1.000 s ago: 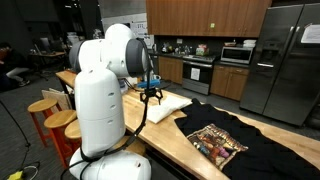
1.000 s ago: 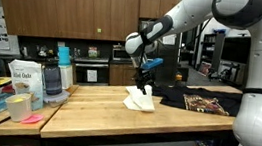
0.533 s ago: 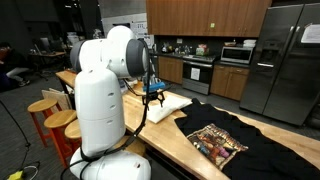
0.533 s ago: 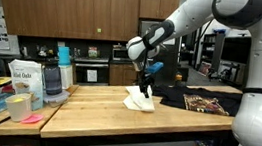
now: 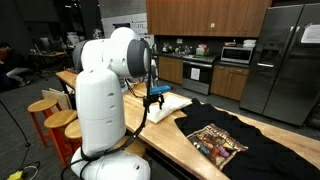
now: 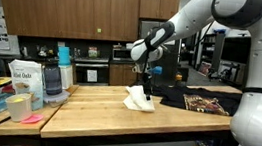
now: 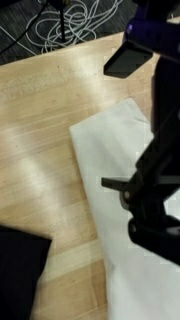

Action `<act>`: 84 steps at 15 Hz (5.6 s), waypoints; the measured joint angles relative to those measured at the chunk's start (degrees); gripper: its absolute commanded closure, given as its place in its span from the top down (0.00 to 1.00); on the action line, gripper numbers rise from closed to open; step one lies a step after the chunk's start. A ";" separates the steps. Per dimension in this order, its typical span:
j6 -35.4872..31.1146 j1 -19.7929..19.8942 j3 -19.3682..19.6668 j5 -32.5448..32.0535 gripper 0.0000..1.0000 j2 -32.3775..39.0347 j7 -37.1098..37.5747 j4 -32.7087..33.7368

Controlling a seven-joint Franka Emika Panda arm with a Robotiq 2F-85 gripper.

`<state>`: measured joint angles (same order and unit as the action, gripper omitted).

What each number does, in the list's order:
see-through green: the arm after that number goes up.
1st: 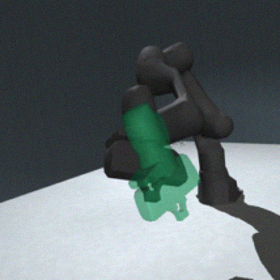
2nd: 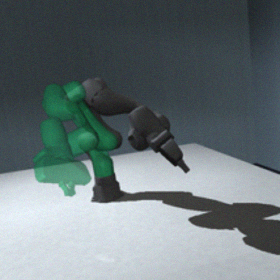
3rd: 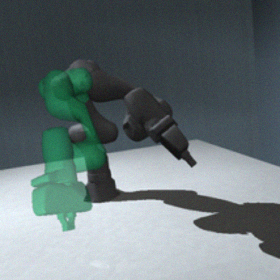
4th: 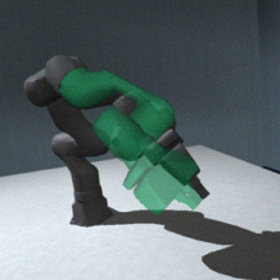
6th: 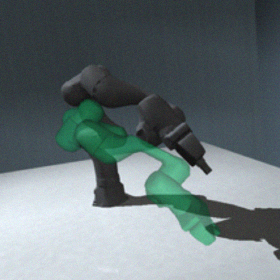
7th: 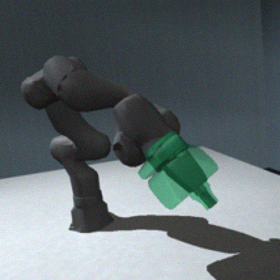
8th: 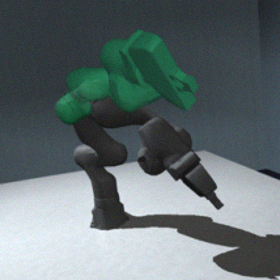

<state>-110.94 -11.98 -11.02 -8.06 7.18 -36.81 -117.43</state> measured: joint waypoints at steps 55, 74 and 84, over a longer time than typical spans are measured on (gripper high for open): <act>1.85 -2.24 -0.64 -10.42 1.00 18.74 15.81 18.63; -18.61 -4.93 -0.08 -23.17 1.00 8.36 31.91 -1.90; -21.78 -5.24 -0.23 -25.41 1.00 1.93 40.94 -7.89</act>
<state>-132.72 -17.23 -11.25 -33.47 9.11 4.13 -125.32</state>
